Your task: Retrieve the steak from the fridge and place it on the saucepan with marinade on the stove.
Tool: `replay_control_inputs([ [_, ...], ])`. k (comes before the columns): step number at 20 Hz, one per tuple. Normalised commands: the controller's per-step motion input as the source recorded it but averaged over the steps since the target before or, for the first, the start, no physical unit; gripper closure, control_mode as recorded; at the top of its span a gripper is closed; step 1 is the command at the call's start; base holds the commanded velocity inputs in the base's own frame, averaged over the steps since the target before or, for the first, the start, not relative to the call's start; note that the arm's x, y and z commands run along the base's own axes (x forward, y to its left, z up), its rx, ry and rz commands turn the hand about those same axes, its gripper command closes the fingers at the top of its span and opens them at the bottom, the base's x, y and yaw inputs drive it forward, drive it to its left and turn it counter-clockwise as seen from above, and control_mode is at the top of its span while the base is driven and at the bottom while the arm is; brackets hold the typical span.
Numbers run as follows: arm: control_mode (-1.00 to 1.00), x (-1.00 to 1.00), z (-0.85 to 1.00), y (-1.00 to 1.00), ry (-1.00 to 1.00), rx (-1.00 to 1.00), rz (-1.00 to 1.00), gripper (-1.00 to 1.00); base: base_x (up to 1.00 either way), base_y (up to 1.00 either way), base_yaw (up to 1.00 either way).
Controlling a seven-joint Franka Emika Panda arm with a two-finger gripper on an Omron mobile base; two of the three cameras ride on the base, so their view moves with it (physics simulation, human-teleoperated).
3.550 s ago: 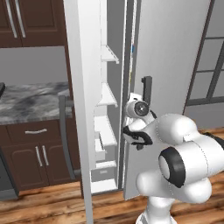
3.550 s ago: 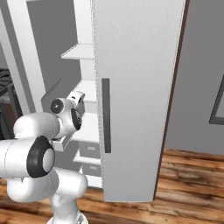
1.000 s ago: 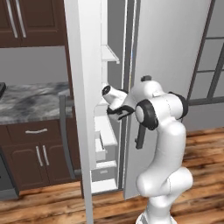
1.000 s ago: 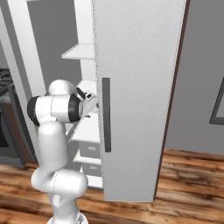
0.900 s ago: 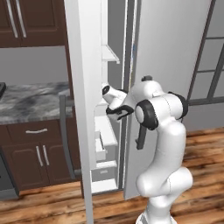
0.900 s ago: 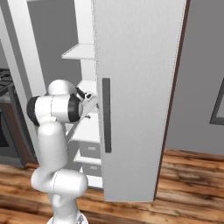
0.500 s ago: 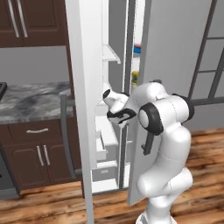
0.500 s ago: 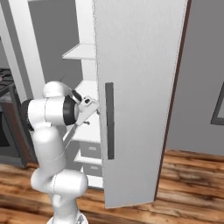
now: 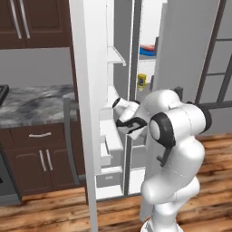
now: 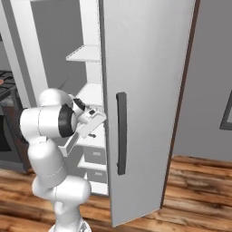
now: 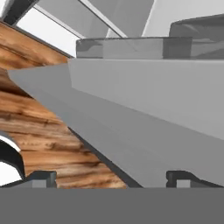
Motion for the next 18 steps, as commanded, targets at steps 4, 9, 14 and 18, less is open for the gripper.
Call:
replay_control_inputs([
  [4, -1.0, -0.55, -0.23, -1.0, 0.06, 0.05, -0.2, -1.0, 0.0, 0.0, 0.0],
  [9, -1.0, -0.46, -0.26, -1.0, 0.06, 0.1, -0.18, -1.0, 0.0, 0.0, 0.0],
  [14, -1.0, -0.43, -0.28, -1.0, 0.07, 0.12, -0.16, -1.0, 0.0, 0.0, 0.0],
  [18, -1.0, -0.46, -0.31, -1.0, 0.1, 0.12, -0.15, -1.0, 0.0, 0.0, 0.0],
])
